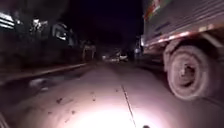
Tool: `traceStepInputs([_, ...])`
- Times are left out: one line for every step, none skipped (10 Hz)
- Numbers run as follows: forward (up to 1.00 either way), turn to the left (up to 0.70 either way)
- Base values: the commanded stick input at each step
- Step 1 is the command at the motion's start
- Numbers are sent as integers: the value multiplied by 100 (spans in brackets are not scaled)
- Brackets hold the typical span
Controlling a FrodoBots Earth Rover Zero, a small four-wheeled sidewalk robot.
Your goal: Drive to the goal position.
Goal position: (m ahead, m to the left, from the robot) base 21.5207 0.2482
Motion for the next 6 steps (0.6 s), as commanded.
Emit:
traceStepInputs([70,0])
traceStepInputs([70,0])
traceStepInputs([70,0])
traceStepInputs([70,0])
traceStepInputs([70,0])
traceStepInputs([70,0])
